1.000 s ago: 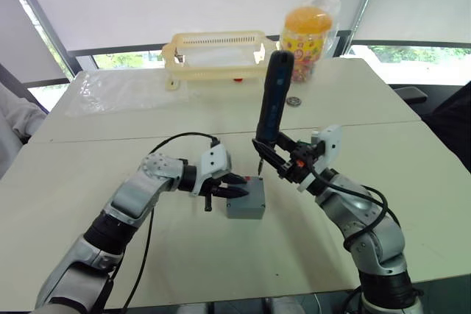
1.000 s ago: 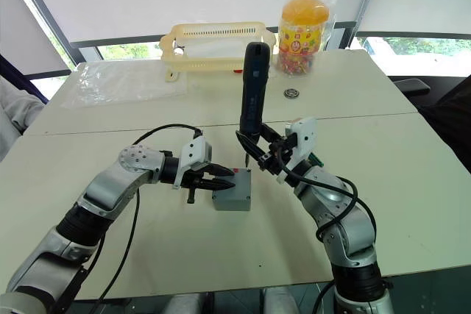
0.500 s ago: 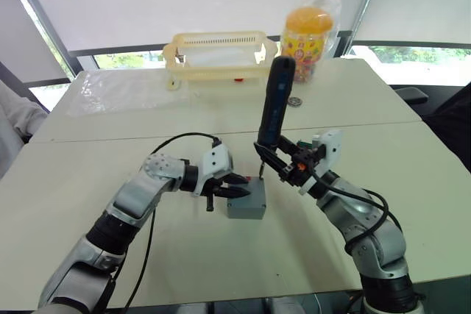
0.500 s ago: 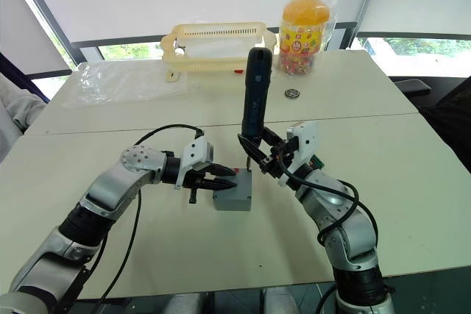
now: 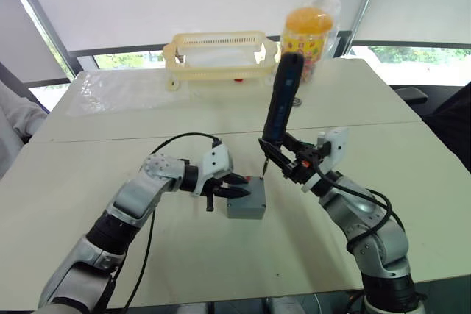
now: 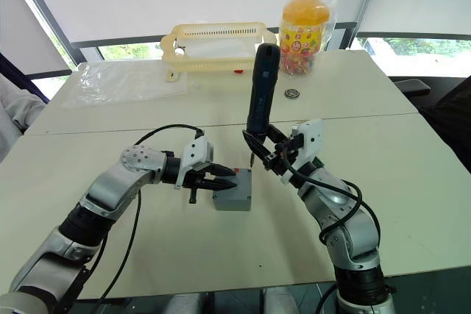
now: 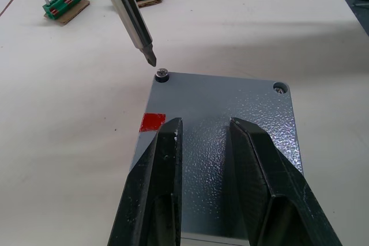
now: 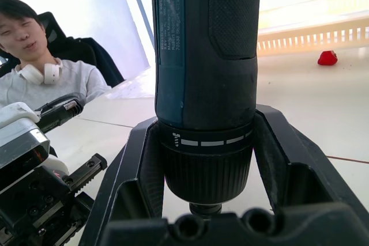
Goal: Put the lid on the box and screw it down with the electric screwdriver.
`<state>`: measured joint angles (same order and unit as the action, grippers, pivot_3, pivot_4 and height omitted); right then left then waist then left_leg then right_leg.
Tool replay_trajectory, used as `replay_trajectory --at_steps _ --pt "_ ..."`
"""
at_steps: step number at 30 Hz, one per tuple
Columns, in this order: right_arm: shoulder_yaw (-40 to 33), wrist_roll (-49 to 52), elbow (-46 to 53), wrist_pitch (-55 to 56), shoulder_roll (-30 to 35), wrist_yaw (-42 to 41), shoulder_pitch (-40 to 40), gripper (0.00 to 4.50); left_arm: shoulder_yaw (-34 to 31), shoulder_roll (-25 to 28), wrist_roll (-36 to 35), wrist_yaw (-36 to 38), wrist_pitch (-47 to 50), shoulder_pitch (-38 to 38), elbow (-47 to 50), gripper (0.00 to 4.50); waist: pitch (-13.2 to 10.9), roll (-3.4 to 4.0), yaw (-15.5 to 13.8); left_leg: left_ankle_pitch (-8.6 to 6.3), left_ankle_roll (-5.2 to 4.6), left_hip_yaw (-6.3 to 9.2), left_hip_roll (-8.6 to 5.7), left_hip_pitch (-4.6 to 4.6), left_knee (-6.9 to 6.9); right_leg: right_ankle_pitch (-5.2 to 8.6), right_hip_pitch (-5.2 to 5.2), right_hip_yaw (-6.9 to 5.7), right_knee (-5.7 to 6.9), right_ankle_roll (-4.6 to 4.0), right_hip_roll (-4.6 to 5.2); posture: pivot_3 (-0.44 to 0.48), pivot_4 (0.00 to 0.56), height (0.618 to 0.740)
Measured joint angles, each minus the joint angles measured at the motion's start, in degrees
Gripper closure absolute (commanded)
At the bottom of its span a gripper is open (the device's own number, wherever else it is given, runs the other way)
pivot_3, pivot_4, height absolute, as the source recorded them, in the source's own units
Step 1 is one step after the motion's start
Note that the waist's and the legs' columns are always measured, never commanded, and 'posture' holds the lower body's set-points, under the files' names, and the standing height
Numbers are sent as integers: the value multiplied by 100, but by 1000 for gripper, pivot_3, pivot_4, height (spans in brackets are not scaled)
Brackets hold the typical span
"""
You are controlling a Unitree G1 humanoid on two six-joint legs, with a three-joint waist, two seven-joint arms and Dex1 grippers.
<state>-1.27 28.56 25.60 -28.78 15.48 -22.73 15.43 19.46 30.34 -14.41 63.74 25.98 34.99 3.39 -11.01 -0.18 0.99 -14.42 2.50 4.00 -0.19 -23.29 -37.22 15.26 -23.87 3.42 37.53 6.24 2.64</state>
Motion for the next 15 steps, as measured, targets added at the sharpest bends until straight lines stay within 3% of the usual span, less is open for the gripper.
replay_trajectory --at_steps 15 --pt "73 -30 0 50 -2 -61 -47 2726 -3 -2 1 -3 20 -1 5 3255 0 0 2 0 0 0 0 1 0 0 1 0 0 0 0 0 150 740"
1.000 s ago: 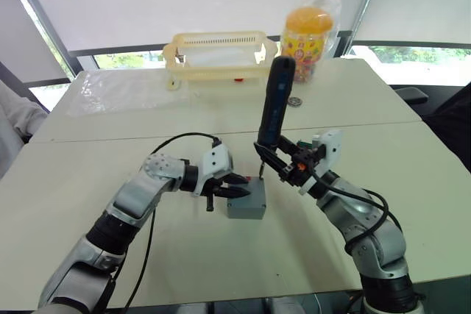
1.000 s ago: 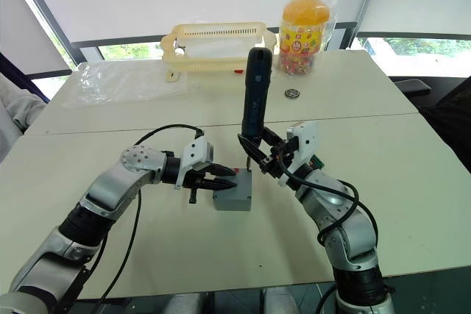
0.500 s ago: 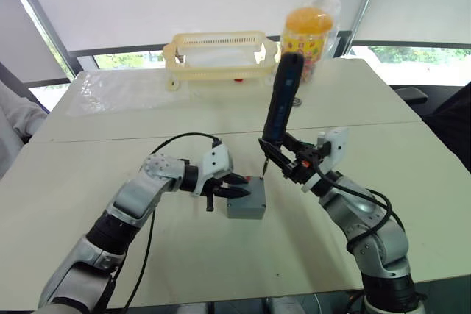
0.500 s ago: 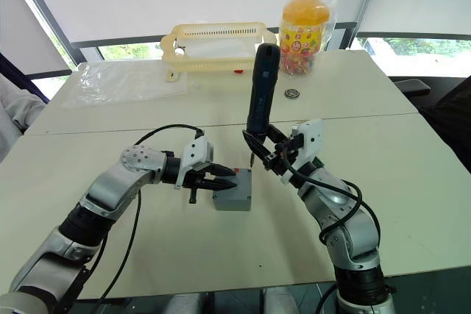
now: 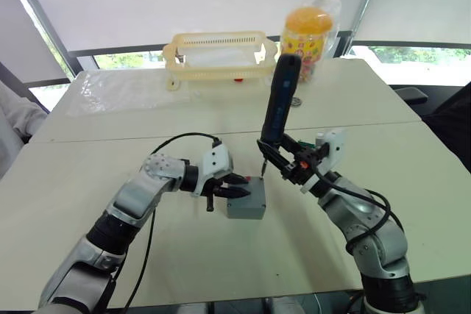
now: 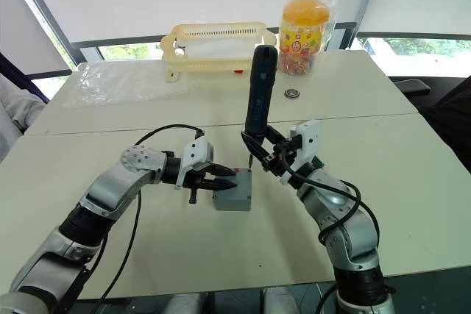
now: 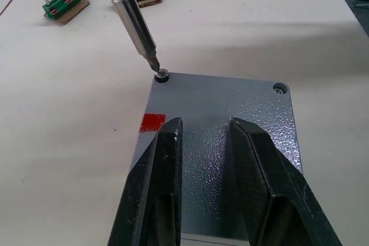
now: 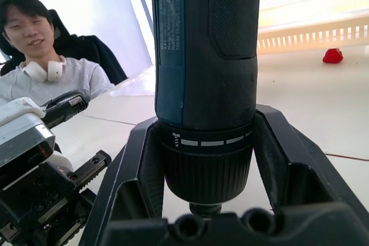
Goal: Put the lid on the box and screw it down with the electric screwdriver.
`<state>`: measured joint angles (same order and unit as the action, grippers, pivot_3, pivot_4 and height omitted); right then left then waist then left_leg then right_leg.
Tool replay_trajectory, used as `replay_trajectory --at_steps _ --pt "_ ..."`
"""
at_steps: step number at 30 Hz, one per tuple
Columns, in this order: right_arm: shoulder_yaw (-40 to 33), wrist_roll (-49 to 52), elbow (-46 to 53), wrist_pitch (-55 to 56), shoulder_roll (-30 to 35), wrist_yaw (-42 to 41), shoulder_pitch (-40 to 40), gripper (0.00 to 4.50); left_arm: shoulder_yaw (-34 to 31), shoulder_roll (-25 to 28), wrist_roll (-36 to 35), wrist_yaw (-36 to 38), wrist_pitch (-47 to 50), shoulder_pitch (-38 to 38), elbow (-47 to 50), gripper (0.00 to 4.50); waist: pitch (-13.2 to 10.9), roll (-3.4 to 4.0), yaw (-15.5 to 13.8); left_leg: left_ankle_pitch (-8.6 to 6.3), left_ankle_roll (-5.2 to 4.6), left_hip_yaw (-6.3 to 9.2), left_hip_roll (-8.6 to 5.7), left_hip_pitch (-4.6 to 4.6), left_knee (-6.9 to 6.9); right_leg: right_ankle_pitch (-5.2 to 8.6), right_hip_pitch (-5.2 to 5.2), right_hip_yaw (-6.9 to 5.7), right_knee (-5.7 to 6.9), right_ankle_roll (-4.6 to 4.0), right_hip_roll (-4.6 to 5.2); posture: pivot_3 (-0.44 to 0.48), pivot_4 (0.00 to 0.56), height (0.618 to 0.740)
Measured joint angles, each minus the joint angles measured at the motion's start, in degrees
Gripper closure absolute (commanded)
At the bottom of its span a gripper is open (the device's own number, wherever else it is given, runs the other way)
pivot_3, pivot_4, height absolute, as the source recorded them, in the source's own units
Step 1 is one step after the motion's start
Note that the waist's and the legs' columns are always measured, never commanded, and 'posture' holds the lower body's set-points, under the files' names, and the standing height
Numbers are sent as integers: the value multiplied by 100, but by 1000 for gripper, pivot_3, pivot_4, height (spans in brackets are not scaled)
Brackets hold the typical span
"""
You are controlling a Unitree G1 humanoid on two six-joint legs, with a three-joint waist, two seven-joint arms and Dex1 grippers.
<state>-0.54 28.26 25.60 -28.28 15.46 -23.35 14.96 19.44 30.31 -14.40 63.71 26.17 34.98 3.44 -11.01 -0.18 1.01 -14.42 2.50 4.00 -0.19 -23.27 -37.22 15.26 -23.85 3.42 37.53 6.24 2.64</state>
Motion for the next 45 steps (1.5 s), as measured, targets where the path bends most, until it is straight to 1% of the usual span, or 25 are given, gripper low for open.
replay_trajectory --at_steps 12,19,45 --pt "29 -114 0 155 7 -54 -88 2726 2 -1 4 -6 51 -1 -4 3255 1 -1 0 0 0 1 0 26 1 1 27 -1 -1 0 0 0 150 740" --pt "-34 -92 19 145 -11 98 109 2726 2 -1 6 -5 49 -2 -8 3255 1 -1 -1 0 0 1 0 29 2 1 30 -1 -1 0 0 0 150 740" --pt "167 -123 23 202 -18 40 -134 2726 5 -1 12 -2 -22 -8 -52 3255 1 -1 3 0 -1 1 0 41 4 1 40 -1 -3 0 0 0 150 740"
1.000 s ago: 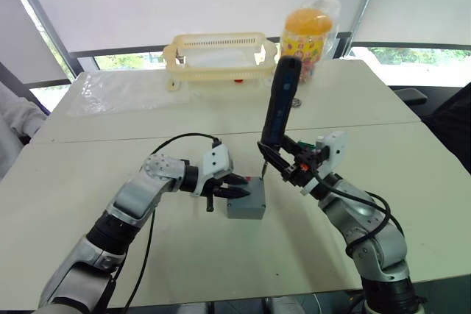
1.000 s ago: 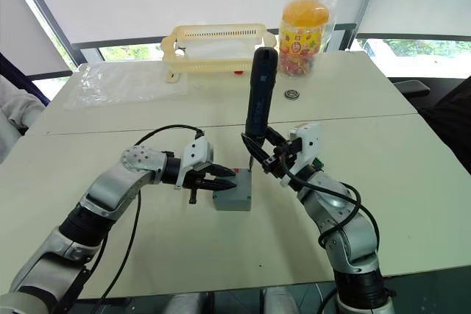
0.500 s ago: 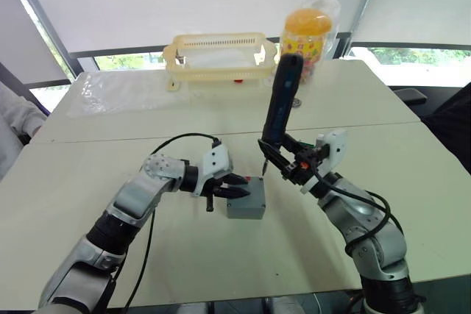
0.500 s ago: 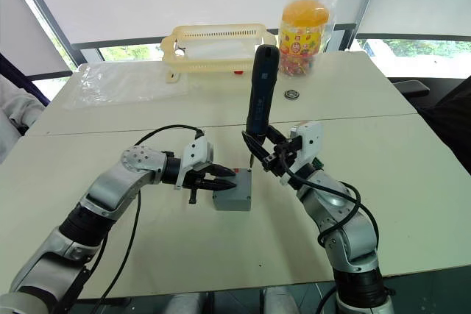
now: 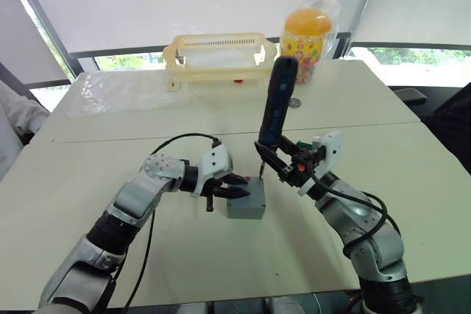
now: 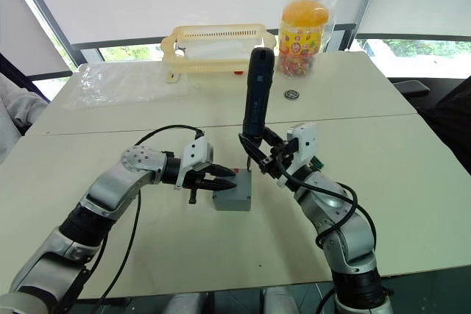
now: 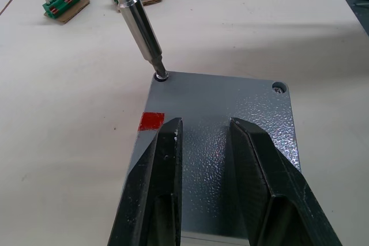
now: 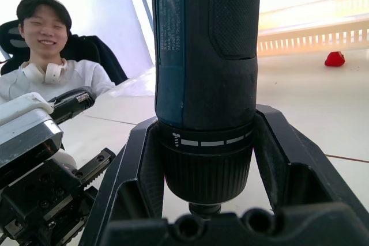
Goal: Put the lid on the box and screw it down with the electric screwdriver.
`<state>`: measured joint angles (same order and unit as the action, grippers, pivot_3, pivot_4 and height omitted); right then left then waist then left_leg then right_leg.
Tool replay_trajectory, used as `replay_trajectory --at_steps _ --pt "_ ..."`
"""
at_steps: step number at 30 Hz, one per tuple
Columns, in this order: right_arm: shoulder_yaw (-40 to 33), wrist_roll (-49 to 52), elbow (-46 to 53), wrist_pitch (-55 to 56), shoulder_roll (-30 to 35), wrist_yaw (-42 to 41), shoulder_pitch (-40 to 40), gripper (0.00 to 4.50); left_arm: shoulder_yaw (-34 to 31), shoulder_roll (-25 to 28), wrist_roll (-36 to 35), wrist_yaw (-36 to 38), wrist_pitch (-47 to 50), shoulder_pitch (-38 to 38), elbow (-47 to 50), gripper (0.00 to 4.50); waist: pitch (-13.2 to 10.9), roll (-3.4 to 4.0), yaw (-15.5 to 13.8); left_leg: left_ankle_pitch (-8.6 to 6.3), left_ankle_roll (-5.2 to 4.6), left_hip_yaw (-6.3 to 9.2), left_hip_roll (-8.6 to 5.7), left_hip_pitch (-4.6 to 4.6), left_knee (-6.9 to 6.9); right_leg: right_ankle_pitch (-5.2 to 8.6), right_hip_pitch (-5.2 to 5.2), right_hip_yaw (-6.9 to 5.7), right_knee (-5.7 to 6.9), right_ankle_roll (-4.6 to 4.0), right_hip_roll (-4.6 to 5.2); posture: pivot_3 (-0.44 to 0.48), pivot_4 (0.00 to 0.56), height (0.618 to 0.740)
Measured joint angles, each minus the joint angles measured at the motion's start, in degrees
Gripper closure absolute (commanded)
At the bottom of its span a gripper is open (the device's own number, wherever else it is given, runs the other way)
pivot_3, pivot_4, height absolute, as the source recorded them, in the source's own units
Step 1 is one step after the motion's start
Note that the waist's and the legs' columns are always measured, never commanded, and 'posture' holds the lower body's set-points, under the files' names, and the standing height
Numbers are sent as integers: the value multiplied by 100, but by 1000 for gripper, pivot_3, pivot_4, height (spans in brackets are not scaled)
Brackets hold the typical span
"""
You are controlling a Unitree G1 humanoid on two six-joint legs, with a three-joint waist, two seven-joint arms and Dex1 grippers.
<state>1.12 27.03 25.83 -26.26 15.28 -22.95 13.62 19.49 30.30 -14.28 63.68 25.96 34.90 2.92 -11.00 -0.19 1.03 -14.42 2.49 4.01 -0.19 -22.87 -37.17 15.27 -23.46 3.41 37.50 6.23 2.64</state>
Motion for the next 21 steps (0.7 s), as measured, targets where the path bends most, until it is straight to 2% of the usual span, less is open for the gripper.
replay_trajectory --at_steps 12,21 --pt "50 -199 -3 113 8 -40 -44 2726 -1 0 3 -6 0 -7 0 3255 0 0 2 0 0 0 0 6 1 0 5 0 -1 0 0 0 150 740" --pt "-56 108 6 -97 -66 175 79 2726 -1 0 3 -2 1 -6 -1 3255 0 0 2 0 0 0 0 6 2 0 5 0 -1 0 0 0 150 740"
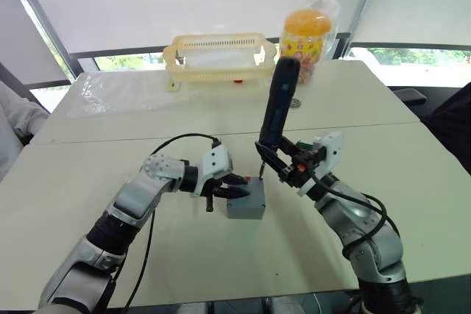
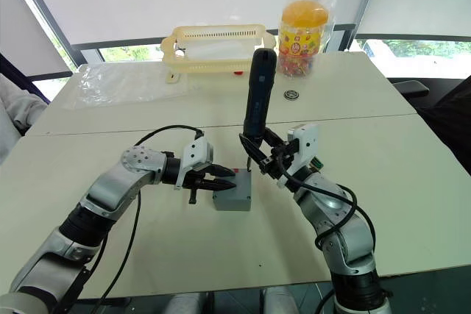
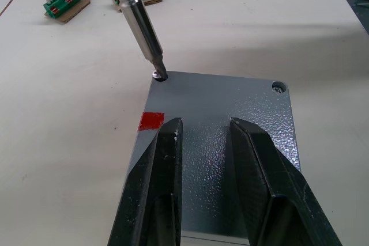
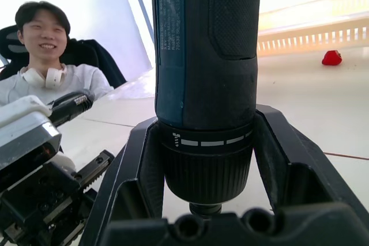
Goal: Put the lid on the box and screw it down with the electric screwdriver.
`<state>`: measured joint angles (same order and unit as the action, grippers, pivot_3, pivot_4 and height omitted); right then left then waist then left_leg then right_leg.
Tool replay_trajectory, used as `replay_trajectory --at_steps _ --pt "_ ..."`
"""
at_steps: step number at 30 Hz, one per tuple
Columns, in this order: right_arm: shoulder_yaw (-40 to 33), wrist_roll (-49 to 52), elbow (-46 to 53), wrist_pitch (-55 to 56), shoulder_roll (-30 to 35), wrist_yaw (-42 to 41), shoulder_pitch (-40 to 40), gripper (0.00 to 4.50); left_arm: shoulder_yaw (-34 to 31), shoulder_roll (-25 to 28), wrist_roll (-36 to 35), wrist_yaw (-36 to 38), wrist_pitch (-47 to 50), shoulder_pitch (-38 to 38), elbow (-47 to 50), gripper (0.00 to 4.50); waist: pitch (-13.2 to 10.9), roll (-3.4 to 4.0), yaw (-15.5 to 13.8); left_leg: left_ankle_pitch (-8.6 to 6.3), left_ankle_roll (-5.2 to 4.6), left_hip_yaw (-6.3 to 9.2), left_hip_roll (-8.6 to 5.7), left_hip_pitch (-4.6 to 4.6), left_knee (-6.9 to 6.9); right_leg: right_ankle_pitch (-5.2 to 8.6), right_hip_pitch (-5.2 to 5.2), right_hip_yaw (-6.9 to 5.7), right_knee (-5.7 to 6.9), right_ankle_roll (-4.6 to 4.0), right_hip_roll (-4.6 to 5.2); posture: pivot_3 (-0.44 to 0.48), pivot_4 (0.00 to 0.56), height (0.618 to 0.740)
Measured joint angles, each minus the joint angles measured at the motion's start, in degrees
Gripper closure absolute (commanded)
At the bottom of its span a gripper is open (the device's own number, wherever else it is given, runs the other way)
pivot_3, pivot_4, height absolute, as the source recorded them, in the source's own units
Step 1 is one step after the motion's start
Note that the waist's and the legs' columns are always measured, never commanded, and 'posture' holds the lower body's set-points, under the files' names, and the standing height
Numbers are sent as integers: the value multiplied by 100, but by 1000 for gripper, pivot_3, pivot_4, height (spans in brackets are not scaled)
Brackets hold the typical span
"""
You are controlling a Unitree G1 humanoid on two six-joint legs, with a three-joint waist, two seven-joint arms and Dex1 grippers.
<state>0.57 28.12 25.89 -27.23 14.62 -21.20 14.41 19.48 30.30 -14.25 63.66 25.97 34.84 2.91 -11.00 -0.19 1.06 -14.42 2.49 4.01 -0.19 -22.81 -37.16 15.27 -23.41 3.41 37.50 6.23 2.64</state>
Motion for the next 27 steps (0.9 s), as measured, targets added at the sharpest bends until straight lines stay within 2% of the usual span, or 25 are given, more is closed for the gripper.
replay_trajectory --at_steps 27 --pt "49 -185 -6 100 34 -137 -105 2726 0 1 1 -3 2 -3 5 3255 0 0 0 0 0 0 0 0 1 0 0 0 -2 0 0 0 150 740"
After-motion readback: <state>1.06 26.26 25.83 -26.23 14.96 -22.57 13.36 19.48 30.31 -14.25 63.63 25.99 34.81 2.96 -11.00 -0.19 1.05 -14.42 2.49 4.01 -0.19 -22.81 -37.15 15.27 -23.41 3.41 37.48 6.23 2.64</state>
